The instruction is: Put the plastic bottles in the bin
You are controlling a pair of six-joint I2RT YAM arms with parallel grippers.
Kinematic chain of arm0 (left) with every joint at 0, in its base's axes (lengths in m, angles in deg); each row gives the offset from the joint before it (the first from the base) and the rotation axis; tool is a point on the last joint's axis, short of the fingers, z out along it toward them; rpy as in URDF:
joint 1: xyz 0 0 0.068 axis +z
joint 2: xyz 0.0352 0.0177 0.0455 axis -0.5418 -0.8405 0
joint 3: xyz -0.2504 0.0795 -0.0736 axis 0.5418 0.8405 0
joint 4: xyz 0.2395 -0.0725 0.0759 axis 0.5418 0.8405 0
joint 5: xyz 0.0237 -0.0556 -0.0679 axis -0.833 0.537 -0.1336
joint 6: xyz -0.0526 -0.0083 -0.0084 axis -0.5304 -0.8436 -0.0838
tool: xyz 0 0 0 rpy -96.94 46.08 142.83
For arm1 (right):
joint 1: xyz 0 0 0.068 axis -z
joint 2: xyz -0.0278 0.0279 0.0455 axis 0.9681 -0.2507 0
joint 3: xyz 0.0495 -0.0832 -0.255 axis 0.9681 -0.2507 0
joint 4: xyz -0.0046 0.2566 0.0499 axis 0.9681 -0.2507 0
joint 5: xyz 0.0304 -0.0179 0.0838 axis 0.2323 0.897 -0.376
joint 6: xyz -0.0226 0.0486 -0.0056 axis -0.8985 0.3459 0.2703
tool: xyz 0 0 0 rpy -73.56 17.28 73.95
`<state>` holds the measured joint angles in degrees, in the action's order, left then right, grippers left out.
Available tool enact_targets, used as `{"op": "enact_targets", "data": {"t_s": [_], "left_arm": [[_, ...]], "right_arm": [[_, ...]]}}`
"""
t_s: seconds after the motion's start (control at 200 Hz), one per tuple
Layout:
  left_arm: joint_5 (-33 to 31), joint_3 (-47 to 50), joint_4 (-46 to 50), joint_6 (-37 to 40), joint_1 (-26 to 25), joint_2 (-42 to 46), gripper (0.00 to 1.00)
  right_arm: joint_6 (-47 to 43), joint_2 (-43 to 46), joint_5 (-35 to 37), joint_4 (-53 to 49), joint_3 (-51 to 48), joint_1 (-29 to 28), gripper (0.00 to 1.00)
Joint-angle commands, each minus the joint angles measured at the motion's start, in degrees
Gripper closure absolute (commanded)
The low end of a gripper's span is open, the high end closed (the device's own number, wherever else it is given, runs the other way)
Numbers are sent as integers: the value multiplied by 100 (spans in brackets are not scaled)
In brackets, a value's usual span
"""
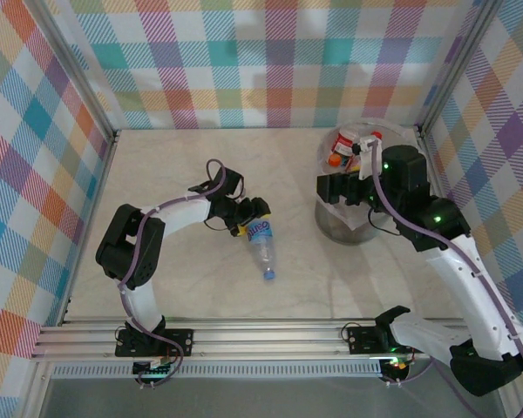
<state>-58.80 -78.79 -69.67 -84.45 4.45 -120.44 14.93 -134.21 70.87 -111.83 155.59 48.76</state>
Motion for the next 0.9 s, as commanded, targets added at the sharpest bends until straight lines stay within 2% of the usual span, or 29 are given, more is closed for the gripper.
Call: {"op": "enact_targets", "data": {"t_s": [0.0, 0.03, 0.19, 0.305, 0.43, 0.62, 0.785, 0.895], "left_arm": [[29, 0, -300, -142, -38, 271, 5], [-7, -43, -236, -97, -38, 337, 0], [-317, -204, -94, 190, 14, 887, 0], [-425, -370, 318, 564, 117, 1318, 0], [-418, -436, 471, 1201, 229, 1878, 0], [-151, -201, 847, 2899, 254, 2927, 0], [15, 320, 990, 3592, 260, 3868, 0], [149, 632, 1074, 4014, 253, 4482, 0]], "right_arm": [[-42, 104, -903, -527, 243, -42, 7], [19, 110, -1122, -590, 228, -52, 7], [433, 290, -1880, -420, -215, -221, 8], [747, 405, -1932, -188, -621, -472, 8], [1005, 306, -1594, -140, -876, -780, 9], [1632, 12, -961, 95, -1228, -1261, 10], [2048, -492, 76, 111, -1338, -1815, 11], [2302, -860, 506, 206, -1298, -2043, 12]]}}
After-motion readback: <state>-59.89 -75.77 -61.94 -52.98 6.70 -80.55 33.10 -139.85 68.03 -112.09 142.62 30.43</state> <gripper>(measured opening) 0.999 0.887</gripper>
